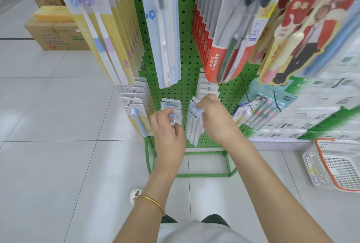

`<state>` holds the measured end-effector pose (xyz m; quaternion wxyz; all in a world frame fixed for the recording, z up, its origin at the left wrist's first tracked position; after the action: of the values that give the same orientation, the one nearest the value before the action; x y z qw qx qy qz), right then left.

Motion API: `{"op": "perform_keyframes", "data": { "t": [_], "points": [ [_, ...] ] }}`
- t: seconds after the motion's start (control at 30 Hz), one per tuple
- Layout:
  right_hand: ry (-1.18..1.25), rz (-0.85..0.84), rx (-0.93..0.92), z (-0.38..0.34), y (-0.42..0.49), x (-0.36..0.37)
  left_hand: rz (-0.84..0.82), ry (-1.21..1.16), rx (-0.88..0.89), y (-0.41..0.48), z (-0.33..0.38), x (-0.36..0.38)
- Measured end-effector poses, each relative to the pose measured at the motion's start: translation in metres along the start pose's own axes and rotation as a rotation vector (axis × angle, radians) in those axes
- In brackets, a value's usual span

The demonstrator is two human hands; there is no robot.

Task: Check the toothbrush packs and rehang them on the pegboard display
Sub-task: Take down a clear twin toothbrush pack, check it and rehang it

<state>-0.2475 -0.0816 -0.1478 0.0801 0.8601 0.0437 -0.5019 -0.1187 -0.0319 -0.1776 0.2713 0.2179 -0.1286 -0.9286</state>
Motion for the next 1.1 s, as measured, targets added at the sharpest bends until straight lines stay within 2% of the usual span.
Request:
{"op": "perform_keyframes", "data": {
  "t": [0.23,0.37,0.43,0.5,0.57,0.73,0.83,0.9,1.0,1.1],
  "points": [
    [0.258,0.189,0.138,0.042,-0.025,-0.038,-0.084,-0.113,0.009,-0.008,0.025,0.024],
    [0.426,0.248,0.163,0.055,-0.038,-0.054,-0.309,-0.182,-0.067,-0.021,0.027,0.054],
    [0.532,0.243,0.164,0.059,-0.042,-0.061,-0.465,-0.255,-0.154,-0.03,0.028,0.07],
    [0.592,0.253,0.17,0.064,-0.046,-0.067,-0.549,-0.298,-0.233,-0.037,0.027,0.08],
    [0.659,0.274,0.201,0.072,-0.05,-0.069,-0.557,-0.309,-0.266,-0.04,0.028,0.084],
    [0.885,0.337,0.327,0.094,-0.067,-0.049,-0.443,-0.364,-0.415,-0.037,0.031,0.083],
    [0.889,0.218,0.411,0.102,-0.079,-0.019,-0.366,-0.443,-0.555,-0.032,0.026,0.082],
    [0.814,0.111,0.382,0.098,-0.085,-0.001,-0.333,-0.459,-0.598,-0.029,0.025,0.081],
    [0.826,0.162,0.337,0.093,-0.091,0.003,-0.335,-0.429,-0.573,-0.027,0.028,0.081],
    [0.881,0.254,0.377,0.096,-0.091,-0.002,-0.427,-0.351,-0.423,-0.029,0.037,0.085]
  ]
}}
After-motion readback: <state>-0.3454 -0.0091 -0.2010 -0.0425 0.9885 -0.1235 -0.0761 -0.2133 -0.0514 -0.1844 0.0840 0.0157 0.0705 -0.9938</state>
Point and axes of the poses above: each hand's wrist, its own y-axis towards the middle knuckle, its own x-axis out of the palm, z = x × y, the point moved 8 cm from there along y, towards the middle knuckle, and after that the axes turned 6 degrees about z, right-handed, at the moved point
